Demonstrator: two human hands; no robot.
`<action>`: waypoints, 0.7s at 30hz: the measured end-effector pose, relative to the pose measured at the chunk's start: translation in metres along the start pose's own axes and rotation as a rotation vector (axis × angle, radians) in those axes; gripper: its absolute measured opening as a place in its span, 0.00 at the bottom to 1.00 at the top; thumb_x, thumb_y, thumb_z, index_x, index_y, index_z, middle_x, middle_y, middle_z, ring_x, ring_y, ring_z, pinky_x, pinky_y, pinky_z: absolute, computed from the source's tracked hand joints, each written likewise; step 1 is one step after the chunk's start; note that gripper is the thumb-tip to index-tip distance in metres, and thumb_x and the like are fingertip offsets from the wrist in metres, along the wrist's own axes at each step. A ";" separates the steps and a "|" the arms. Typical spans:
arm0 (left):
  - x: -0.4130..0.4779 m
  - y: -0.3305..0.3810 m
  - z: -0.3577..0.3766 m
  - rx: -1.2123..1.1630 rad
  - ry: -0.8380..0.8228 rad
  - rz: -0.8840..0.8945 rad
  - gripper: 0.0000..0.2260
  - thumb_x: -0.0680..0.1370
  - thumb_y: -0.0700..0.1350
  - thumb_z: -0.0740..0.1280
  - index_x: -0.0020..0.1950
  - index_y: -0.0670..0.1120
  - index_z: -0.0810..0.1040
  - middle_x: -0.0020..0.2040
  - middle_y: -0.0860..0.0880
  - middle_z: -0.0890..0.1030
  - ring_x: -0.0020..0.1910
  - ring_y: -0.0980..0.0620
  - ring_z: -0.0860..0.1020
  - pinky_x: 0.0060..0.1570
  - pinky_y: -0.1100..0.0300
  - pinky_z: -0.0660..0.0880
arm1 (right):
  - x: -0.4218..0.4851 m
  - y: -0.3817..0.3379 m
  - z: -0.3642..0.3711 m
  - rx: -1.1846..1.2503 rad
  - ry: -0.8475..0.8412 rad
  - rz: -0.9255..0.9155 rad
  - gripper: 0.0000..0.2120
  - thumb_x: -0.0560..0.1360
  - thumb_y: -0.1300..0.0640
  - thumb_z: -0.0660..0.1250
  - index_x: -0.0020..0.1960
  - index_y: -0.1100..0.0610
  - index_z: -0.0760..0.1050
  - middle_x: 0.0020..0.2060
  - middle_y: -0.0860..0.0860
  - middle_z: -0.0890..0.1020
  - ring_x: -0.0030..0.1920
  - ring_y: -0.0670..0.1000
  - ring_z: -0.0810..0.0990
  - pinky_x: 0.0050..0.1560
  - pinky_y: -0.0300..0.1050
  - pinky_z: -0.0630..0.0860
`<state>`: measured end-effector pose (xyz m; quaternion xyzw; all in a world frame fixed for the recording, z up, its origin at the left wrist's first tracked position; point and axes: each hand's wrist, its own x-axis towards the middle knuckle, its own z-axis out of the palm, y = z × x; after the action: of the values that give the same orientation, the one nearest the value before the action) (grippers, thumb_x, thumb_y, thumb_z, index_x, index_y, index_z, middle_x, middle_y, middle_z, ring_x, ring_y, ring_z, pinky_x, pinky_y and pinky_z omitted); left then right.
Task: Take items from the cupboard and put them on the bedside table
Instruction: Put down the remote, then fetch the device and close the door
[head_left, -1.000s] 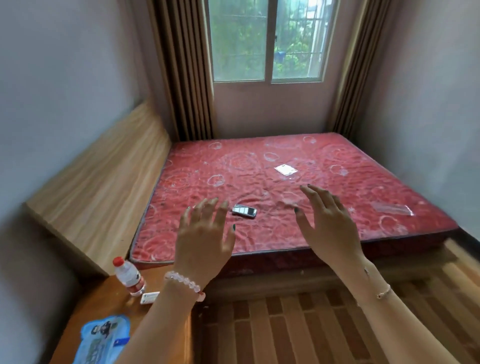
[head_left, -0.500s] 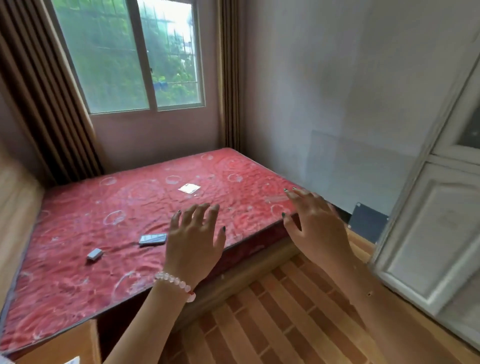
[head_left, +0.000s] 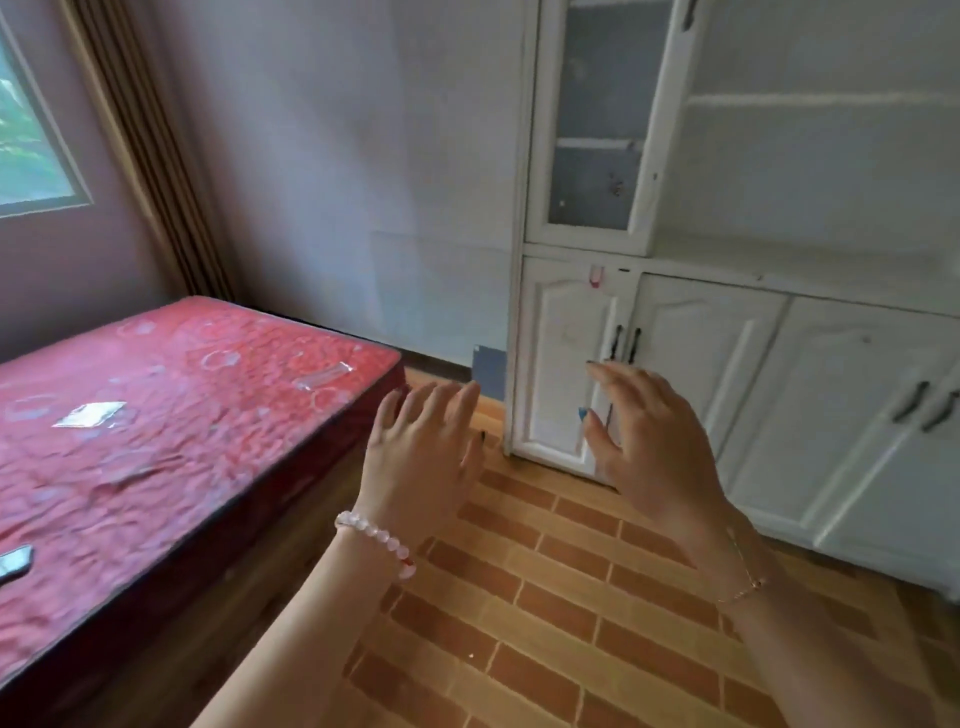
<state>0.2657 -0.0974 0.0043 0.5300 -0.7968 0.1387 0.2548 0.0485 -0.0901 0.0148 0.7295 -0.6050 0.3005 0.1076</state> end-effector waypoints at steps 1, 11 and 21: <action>0.004 0.019 0.005 -0.029 -0.006 0.029 0.21 0.76 0.50 0.56 0.65 0.45 0.73 0.60 0.46 0.78 0.59 0.45 0.76 0.59 0.43 0.71 | -0.010 0.015 -0.010 -0.014 0.005 0.032 0.22 0.75 0.51 0.56 0.67 0.58 0.68 0.63 0.56 0.75 0.64 0.56 0.71 0.63 0.53 0.69; 0.066 0.171 0.040 -0.174 -0.026 0.329 0.22 0.76 0.53 0.54 0.66 0.45 0.72 0.60 0.45 0.78 0.59 0.44 0.76 0.59 0.43 0.72 | -0.072 0.135 -0.095 -0.212 0.150 0.288 0.23 0.76 0.48 0.55 0.66 0.59 0.69 0.61 0.56 0.76 0.62 0.56 0.73 0.61 0.51 0.70; 0.152 0.271 0.091 -0.299 0.003 0.540 0.23 0.76 0.52 0.53 0.66 0.43 0.72 0.59 0.44 0.78 0.58 0.42 0.76 0.57 0.42 0.72 | -0.089 0.232 -0.130 -0.396 0.205 0.473 0.22 0.75 0.49 0.57 0.65 0.58 0.70 0.61 0.56 0.77 0.61 0.56 0.74 0.59 0.51 0.72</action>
<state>-0.0533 -0.1515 0.0262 0.2556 -0.9200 0.0834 0.2852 -0.2190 -0.0068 0.0195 0.4994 -0.7904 0.2656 0.2352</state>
